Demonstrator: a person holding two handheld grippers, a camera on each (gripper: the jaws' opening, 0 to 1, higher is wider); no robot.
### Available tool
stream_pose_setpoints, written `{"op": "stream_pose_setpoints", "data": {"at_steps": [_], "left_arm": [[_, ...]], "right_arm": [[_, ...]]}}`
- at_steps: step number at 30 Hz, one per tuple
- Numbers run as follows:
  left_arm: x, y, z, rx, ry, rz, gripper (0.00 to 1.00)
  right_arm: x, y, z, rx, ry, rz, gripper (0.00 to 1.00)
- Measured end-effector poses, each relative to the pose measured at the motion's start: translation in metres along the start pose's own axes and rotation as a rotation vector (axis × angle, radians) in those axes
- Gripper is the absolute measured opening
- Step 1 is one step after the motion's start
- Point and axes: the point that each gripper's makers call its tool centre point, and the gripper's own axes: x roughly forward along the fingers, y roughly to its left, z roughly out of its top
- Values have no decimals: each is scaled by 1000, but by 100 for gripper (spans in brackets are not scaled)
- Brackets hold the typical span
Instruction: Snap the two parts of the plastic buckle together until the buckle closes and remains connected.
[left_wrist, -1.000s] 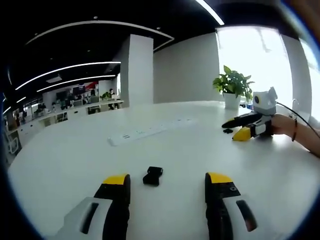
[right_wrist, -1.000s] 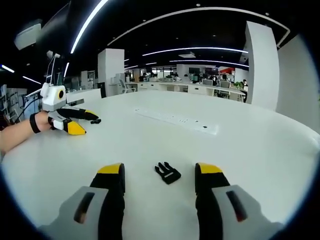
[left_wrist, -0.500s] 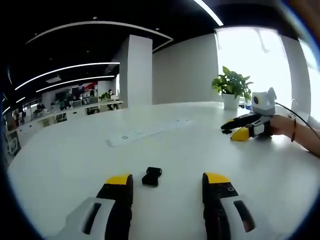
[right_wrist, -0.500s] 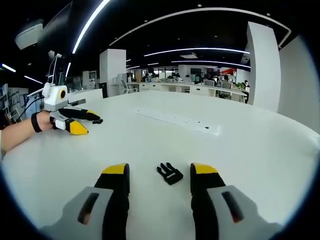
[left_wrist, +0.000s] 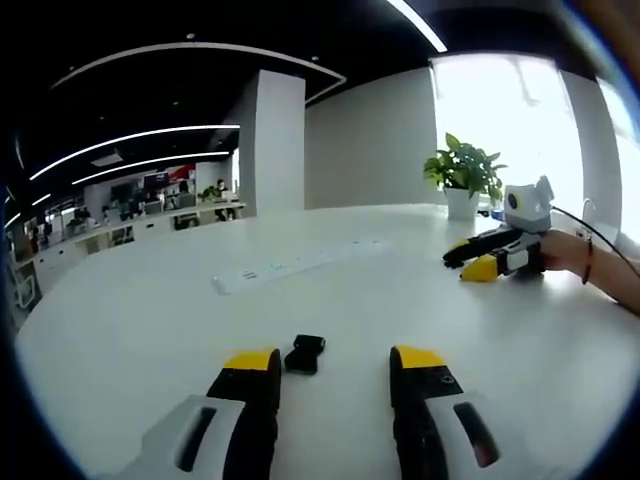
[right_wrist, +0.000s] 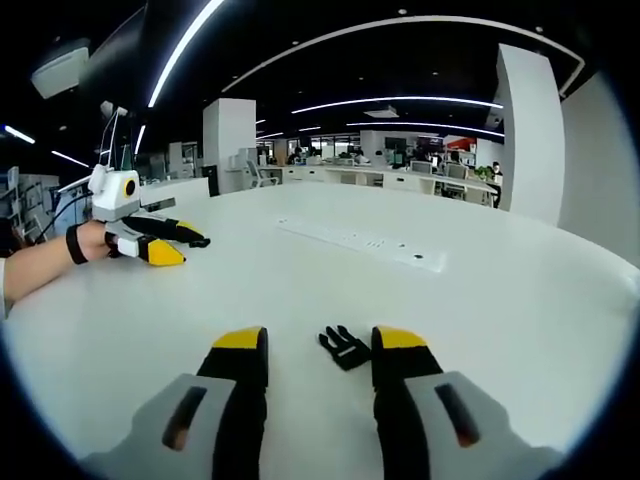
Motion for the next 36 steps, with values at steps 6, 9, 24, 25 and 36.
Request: {"op": "stream_pose_setpoints", "data": {"at_steps": [6, 9, 24, 25, 36], "left_arm": [[1, 2, 0, -6, -3, 17, 35], [1, 4, 0, -9, -1, 23, 34], [1, 9, 1, -18, -5, 47, 26], [1, 9, 1, -18, -5, 49, 25], [0, 10, 2, -19, -9, 53, 22]], "right_arm": [[-1, 3, 1, -5, -1, 7, 36], [-2, 4, 1, -7, -2, 9, 35], [-3, 6, 1, -11, -2, 12, 27], [-3, 6, 1, -11, -2, 12, 26], [-2, 7, 2, -20, -5, 23, 21]]}}
